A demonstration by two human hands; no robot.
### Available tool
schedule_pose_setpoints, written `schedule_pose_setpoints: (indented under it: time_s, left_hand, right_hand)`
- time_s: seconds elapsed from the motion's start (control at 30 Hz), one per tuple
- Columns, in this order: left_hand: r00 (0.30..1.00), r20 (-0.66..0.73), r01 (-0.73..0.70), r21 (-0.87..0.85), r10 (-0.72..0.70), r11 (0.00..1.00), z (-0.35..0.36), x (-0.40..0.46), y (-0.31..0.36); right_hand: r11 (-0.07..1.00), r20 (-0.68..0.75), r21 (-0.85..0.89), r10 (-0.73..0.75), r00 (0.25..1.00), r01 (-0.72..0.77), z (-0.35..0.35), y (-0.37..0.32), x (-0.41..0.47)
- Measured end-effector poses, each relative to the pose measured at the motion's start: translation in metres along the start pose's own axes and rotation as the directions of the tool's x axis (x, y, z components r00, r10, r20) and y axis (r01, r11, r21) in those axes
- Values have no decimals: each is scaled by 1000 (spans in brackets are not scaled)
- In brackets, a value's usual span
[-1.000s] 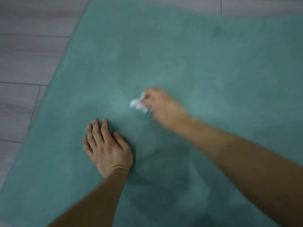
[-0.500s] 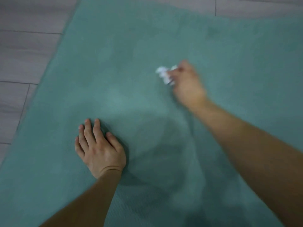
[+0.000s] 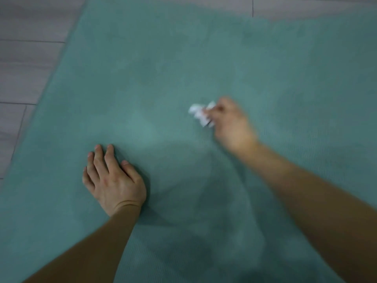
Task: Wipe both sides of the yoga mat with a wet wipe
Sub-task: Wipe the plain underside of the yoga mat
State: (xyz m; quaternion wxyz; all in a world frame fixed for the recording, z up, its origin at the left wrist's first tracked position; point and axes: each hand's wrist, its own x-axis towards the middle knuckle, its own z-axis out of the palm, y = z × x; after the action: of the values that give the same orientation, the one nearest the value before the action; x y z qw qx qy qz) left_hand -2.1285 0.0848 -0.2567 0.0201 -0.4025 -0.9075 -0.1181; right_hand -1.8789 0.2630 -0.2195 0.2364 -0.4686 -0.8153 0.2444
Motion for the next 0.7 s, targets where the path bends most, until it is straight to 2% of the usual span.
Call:
schedule_pose_setpoints:
  time_s: [0.07,0.13,0.17,0.23,0.27,0.3,0.33,0.37,0.4,0.47,0.5,0.53,0.57,0.63,0.67,0.7]
  left_hand:
    - [1000,-8,-1,9,1,1000,1,1,0]
    - [1000,-12,1,14,0,1000,2,1,0]
    - [1000,-8,2,13,-2,1000,3,2,0]
    - [1000,-2,2,11,-2,1000,3,3,-1]
    - [1000,-3,2,11,-2,1000,3,3,-2]
    - [1000,-3,5,8,-5,1000,3,4,-2]
    - [1000,-6,9,0,-9,1000,2,4,-2]
    - [1000,-11,10,-5,-10,1000,2,4,-2]
    - [1000,-16,5,-8,-5,1000,3,4,-2]
    - [1000,-23,-2,-10,1,1000,4,6,-2]
    - [1000,-25,-2,-14,2,1000,5,7,-2]
    - [1000,-23,-4,-11,4,1000,5,8,-1]
    - [1000,-15,-10,3,10,1000,5,7,-1]
    - [999,12,-36,60,36,998,3,6,0]
    - [998,39,-55,99,51,994,0,8,1]
    - [993,91,-83,142,71,986,-3,10,3]
  right_hand:
    - [934,-143,-230,245,959,-273,-49,40,26]
    - [855,-223,-343,328,918,-389,-58,49,34]
    - [848,-214,-347,344,914,-400,-50,35,29]
    - [951,-114,-174,240,964,-257,-3,-8,4]
    - [992,-43,-75,99,994,-102,20,-36,-12]
    - [999,103,-9,-52,993,53,35,-69,-35]
    - [979,241,11,-201,949,205,49,-86,-58]
    - [941,322,18,-326,889,338,53,-82,-69]
    - [922,335,14,-370,867,388,44,-66,-66]
    - [965,171,-82,-231,958,248,3,-11,-38]
    - [977,48,-183,-102,994,109,-25,27,-24]
    - [959,-53,-279,36,998,-49,-54,63,-12]
    - [922,-103,-330,181,978,-205,-76,89,-7]
    - [853,-206,-275,398,894,-443,-93,98,-14]
    - [849,-189,-228,442,877,-477,-82,83,-22]
    - [881,-173,-177,410,895,-438,-62,63,-34]
